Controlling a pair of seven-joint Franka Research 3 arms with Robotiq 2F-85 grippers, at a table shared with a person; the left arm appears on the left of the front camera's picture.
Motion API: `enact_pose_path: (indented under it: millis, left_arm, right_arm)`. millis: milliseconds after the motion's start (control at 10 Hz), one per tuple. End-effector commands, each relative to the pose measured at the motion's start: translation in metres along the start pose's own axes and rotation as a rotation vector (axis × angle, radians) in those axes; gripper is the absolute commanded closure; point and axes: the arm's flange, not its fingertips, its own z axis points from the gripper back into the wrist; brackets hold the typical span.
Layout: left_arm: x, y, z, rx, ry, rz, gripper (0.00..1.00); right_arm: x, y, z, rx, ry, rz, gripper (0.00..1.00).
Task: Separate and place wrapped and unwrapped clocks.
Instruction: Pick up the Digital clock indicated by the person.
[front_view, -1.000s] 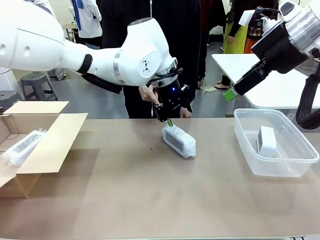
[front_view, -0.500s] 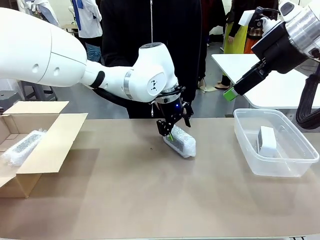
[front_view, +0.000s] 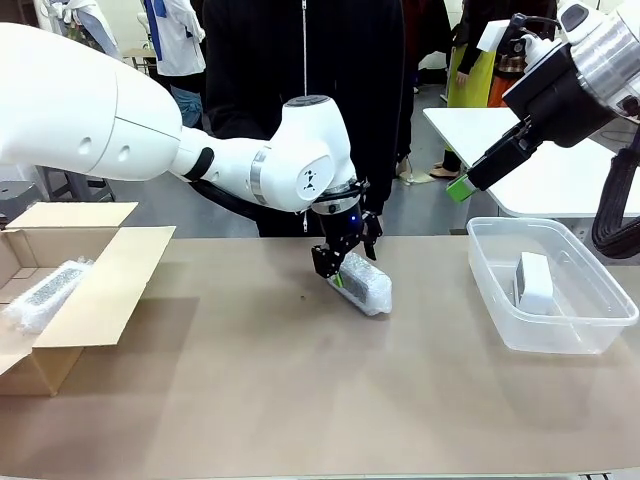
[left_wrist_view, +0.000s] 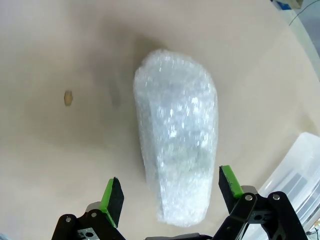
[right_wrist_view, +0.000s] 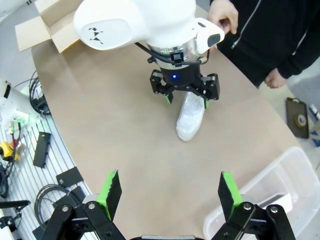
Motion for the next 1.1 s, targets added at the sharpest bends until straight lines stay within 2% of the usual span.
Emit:
enact_pose_path:
  millis: [0,200,600,700,800,900,1000]
  left_arm:
    - [0.005,-0.021,-0.008,0.004,-0.077,0.042,0.0]
    - [0.006,-0.033,-0.016,0.02,-0.096,0.029,0.0]
    - [0.003,-0.037,-0.02,0.071,-0.065,0.029,0.0]
    - [0.002,-0.037,-0.022,0.098,-0.059,0.041,0.19]
    - [0.003,-0.037,-0.023,0.11,-0.073,0.06,0.2]
    - [0.003,-0.037,-0.024,0.124,-0.074,0.066,0.39]
    - [0.004,-0.036,-0.025,0.123,-0.064,0.06,0.4]
  right_arm:
    - [0.0,-0.002,0.0,0.009,-0.004,0.005,0.0]
    - [0.0,-0.002,0.0,0.009,-0.004,0.005,0.0]
    - [0.0,-0.002,0.0,0.009,-0.004,0.005,0.0]
    - [0.0,-0.002,0.0,0.009,-0.004,0.005,0.0]
    - [0.0,-0.002,0.0,0.009,-0.004,0.005,0.0]
    - [0.0,-0.002,0.0,0.009,-0.004,0.005,0.0]
    - [0.0,-0.002,0.0,0.009,-0.004,0.005,0.0]
